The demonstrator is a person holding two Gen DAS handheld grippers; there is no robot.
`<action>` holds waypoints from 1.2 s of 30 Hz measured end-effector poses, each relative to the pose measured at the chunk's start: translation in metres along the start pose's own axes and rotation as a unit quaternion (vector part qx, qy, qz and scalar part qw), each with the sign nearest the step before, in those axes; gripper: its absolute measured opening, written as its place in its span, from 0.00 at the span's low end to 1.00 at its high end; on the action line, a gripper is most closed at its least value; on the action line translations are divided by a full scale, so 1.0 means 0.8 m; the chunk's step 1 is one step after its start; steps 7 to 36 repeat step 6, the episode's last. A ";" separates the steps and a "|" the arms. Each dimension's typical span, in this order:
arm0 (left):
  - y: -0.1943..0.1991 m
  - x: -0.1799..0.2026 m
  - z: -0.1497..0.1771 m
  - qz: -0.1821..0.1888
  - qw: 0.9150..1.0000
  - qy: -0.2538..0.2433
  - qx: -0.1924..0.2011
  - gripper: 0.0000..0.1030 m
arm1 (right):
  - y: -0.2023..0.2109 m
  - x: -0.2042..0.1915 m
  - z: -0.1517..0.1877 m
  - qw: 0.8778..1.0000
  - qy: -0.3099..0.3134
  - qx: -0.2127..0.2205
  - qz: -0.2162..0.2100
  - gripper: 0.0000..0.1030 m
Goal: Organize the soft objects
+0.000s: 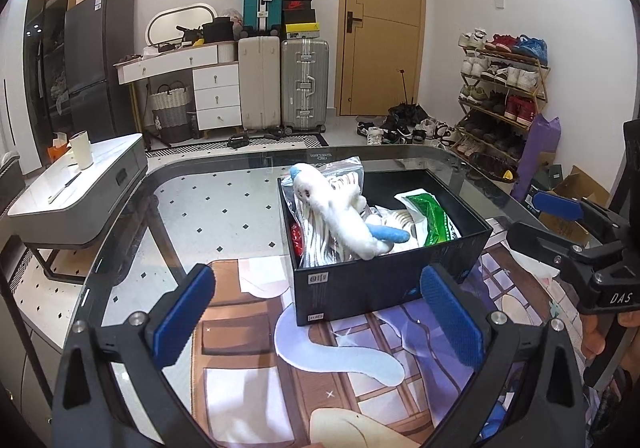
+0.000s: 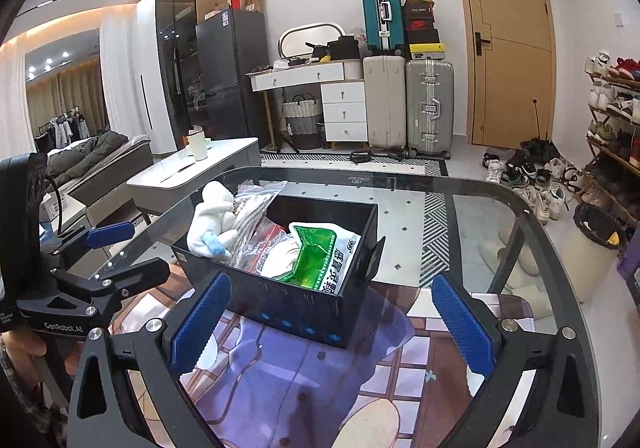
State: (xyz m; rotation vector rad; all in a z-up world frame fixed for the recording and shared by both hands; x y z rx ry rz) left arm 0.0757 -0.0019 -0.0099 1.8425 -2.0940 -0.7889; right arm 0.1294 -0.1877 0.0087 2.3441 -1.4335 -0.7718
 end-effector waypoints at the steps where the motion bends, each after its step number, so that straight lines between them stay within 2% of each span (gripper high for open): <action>1: 0.000 0.000 0.002 -0.002 1.000 0.001 0.003 1.00 | 0.000 0.001 0.002 1.000 -0.001 0.002 0.000 0.99; 6: 0.002 0.000 0.006 -0.006 1.000 0.003 0.013 1.00 | -0.004 0.004 0.008 1.000 -0.002 0.000 0.002 0.99; 36: 0.002 0.000 0.006 -0.006 1.000 0.003 0.013 1.00 | -0.004 0.004 0.008 1.000 -0.002 0.000 0.002 0.99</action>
Point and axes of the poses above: each gripper's, at about its wrist camera, not at the fingertips, and y roughly against the way its jaws point, x to its right, z to its underside, the point moved 4 cm from there along -y, roughly the way its jaws point, and after that the axes turned 15 degrees about -y, right-handed, at the moved point
